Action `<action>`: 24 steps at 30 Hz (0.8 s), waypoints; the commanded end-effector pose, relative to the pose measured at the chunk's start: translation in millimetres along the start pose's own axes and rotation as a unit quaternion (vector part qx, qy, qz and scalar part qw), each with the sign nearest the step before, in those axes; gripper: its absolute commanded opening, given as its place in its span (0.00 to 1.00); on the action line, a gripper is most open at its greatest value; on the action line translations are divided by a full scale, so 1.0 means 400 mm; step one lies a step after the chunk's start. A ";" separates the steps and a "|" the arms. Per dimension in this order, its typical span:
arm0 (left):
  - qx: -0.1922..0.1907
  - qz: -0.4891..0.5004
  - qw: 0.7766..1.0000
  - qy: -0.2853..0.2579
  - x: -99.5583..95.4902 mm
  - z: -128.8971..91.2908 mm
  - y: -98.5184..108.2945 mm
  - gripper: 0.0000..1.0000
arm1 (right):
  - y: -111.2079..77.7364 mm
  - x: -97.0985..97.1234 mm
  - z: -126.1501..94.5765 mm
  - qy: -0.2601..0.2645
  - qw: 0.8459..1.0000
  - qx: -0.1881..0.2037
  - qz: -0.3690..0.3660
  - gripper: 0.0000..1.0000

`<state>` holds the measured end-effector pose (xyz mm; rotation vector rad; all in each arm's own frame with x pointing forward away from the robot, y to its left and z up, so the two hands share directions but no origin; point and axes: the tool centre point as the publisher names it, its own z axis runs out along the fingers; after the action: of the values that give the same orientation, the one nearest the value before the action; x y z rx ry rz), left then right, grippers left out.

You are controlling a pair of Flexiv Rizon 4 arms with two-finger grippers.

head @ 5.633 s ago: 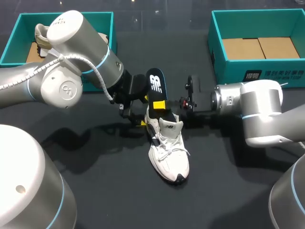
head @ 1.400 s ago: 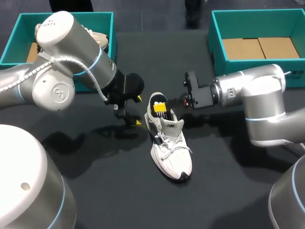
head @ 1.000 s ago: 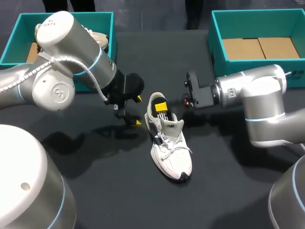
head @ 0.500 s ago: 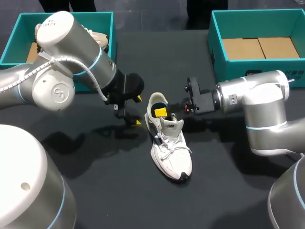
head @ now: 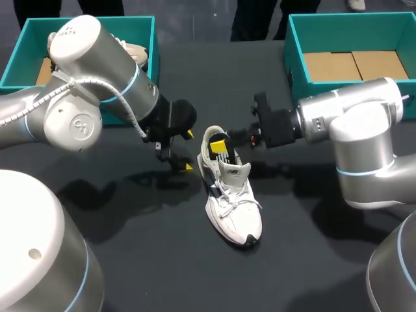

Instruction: Take the shoe out of the shoebox, open the shoe tongue, remove and reinsert the insole, then place the shoe into the shoebox

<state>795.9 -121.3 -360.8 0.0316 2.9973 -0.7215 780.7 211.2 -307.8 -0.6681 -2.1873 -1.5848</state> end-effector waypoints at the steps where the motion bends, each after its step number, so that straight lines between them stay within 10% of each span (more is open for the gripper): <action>1: -0.001 0.000 1.000 0.000 0.001 -0.001 0.000 1.00 | 0.021 0.020 -0.016 -0.041 0.999 0.015 -0.002 0.49; 24: -0.001 0.000 1.000 0.000 0.001 -0.001 0.000 1.00 | 0.073 -0.073 -0.143 -0.157 0.966 0.168 0.119 0.48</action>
<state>795.9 -121.2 -360.8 0.0315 2.9973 -0.7215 816.8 162.8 -288.3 -1.0976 -2.3471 -1.2923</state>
